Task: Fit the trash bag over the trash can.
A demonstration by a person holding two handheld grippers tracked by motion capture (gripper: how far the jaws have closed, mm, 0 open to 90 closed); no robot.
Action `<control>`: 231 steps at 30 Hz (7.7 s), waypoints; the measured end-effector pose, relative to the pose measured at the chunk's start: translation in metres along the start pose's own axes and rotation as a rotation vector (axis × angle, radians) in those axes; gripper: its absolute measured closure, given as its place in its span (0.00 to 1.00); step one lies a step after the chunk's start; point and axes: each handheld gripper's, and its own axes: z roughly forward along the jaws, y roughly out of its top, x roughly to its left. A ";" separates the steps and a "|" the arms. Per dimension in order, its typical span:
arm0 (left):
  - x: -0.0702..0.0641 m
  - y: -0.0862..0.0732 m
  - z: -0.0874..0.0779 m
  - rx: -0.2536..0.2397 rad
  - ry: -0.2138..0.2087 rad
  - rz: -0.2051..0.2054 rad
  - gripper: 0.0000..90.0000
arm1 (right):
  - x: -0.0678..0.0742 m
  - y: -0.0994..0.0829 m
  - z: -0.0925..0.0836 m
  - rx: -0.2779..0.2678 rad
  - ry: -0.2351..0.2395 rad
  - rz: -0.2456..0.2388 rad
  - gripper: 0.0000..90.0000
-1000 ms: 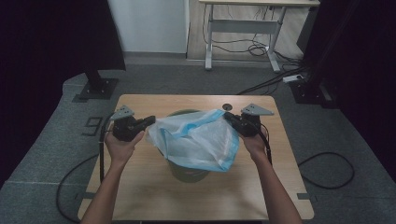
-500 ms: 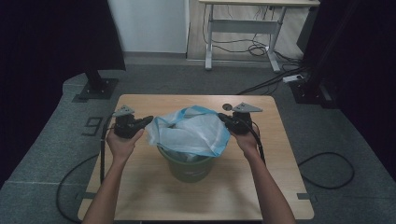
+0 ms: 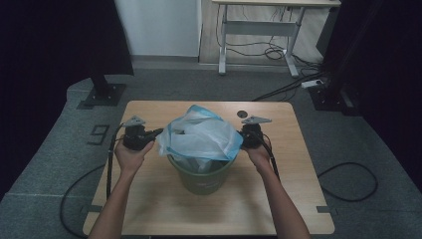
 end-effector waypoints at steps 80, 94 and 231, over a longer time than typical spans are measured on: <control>-0.016 -0.024 -0.019 0.046 -0.010 0.027 1.00 | 0.154 -0.111 -0.119 -0.104 0.256 -0.196 0.99; -0.020 -0.030 0.006 0.097 -0.028 0.012 1.00 | 0.137 -0.129 -0.086 -0.017 0.213 -0.193 0.99; -0.024 0.039 -0.001 0.048 0.069 0.073 1.00 | 0.103 -0.116 -0.102 -0.100 0.123 -0.136 0.97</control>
